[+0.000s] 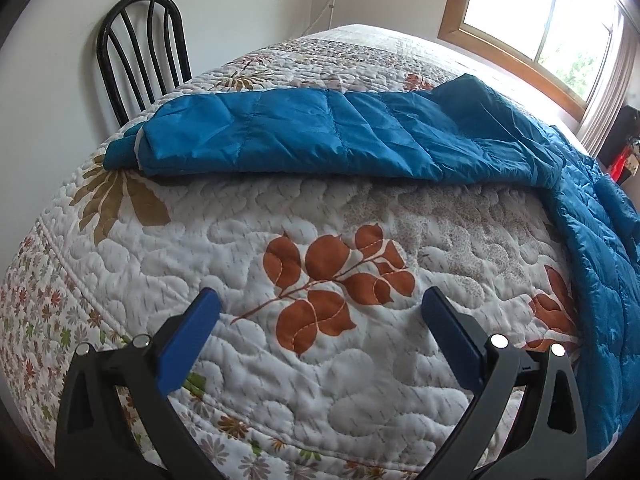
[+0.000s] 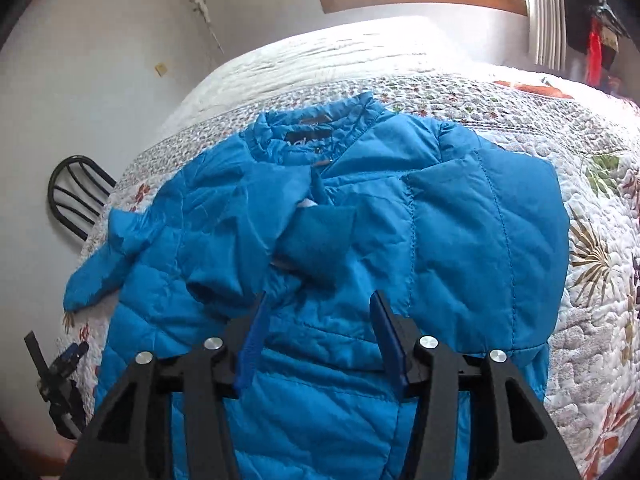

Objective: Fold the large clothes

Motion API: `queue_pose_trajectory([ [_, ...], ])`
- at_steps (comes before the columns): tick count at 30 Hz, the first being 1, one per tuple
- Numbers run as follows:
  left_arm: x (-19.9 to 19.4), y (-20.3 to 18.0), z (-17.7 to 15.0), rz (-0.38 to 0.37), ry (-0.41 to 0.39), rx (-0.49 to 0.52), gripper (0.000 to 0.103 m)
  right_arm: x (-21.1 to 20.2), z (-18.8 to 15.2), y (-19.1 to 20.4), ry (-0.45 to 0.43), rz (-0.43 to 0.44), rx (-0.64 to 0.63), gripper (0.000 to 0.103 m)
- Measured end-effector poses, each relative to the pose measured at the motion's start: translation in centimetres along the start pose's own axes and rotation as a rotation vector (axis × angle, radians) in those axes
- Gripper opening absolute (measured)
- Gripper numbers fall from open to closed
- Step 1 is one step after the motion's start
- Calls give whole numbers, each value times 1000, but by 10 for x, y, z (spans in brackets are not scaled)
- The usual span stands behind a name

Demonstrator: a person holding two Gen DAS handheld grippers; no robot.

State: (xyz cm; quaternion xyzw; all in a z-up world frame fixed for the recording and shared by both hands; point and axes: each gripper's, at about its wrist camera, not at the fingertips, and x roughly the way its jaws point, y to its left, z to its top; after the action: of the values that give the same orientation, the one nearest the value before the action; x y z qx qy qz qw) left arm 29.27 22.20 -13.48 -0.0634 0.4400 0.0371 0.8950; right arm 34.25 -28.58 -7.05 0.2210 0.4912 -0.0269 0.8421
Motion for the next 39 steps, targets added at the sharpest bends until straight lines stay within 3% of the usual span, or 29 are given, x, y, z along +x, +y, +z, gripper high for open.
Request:
queue_pose_trajectory([
  [3, -2, 7, 3, -19, -14, -27, 100, 12, 15, -14, 24, 35, 105, 57],
  [7, -1, 24, 15, 25, -46, -72, 100, 35, 23, -28, 71, 73, 200, 57],
  [10, 6, 29, 19, 11, -19, -90, 100, 47, 22, -31, 79, 100, 224, 56],
  [12, 6, 26, 20, 17, -24, -72, 100, 52, 22, -30, 74, 135, 213, 41],
  [15, 7, 21, 20, 31, -27, -48, 100, 58, 23, -24, 89, 217, 203, 36],
  [16, 7, 20, 20, 32, -26, -44, 100, 59, 23, -20, 88, 222, 187, 35],
  [18, 8, 20, 19, 31, -26, -39, 100, 59, 23, -12, 78, 221, 152, 19],
  [20, 7, 21, 17, 30, -24, -38, 100, 54, 25, -3, 59, 235, 122, 11],
  [24, 10, 20, 17, 31, -18, -31, 100, 45, 29, 25, 24, 359, 37, 10],
  [27, 11, 19, 16, 35, -12, -26, 100, 47, 26, 50, 66, 494, -41, 15],
  [29, 12, 19, 17, 36, -11, -25, 100, 48, 20, 62, 87, 533, -79, 16],
  [32, 13, 19, 17, 35, -8, -25, 100, 44, 14, 68, 91, 556, -96, 19],
  [37, 15, 17, 18, 45, -4, -13, 100, 43, 21, 68, 74, 474, -85, 26],
  [39, 16, 17, 19, 43, -3, -13, 100, 53, 31, 76, 90, 487, -76, 26],
])
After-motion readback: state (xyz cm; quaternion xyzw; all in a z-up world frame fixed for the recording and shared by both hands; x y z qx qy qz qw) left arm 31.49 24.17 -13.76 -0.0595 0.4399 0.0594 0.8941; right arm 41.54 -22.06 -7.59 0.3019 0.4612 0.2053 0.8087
